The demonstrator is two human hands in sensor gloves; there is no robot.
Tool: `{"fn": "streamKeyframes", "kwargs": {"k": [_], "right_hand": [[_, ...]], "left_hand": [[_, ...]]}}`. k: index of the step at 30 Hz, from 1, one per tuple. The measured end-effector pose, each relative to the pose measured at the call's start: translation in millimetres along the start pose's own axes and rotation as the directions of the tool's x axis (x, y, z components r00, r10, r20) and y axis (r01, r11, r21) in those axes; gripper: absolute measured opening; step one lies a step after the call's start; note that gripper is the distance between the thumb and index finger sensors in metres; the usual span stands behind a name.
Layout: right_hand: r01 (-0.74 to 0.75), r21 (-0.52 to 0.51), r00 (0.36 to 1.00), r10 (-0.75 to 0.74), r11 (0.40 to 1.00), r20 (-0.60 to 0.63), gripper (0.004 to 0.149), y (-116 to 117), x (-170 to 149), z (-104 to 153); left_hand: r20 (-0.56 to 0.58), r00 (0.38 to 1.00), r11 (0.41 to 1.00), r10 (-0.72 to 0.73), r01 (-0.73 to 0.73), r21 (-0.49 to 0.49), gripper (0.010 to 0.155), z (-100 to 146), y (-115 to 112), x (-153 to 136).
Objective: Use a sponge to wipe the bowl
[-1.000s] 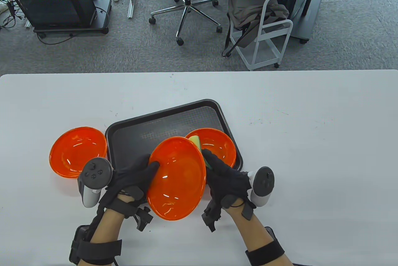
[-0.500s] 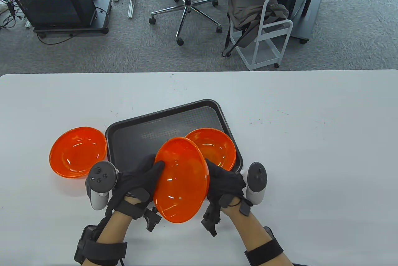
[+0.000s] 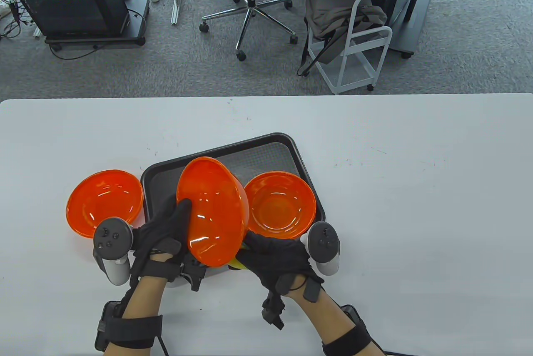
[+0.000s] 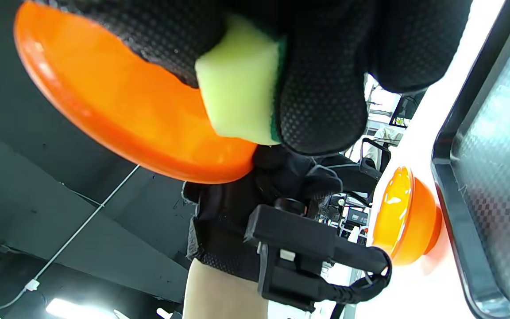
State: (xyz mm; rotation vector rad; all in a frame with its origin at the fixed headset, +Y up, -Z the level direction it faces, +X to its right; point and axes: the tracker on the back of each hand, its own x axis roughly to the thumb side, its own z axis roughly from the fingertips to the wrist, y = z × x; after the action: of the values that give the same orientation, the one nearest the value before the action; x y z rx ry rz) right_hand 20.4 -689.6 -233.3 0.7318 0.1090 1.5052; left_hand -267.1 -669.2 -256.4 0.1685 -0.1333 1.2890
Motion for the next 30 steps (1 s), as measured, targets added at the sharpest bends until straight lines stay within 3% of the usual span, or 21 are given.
{"fn": "streamKeyframes", "kwargs": {"k": [7,14,21,30], "right_hand": [[0.010,-0.046,0.999,-0.008,0.999,0.043,0.047,-9,8,2],[0.014,-0.165,0.993,0.006,0.986,0.120,0.047,-25,18,6],[0.015,-0.306,0.986,0.037,0.952,0.162,0.047,-36,20,12],[0.018,-0.288,0.990,0.024,0.958,0.139,0.047,-32,16,10]], "left_hand": [[-0.029,1.000,0.999,-0.002,0.004,0.048,0.054,-1,9,-5],[-0.056,0.998,0.999,-0.014,0.017,0.042,0.054,-2,12,-9],[-0.056,0.998,0.999,-0.010,0.007,-0.050,0.053,-1,0,-7],[-0.033,0.996,0.976,0.081,-0.086,-0.201,0.053,2,-24,1]]}}
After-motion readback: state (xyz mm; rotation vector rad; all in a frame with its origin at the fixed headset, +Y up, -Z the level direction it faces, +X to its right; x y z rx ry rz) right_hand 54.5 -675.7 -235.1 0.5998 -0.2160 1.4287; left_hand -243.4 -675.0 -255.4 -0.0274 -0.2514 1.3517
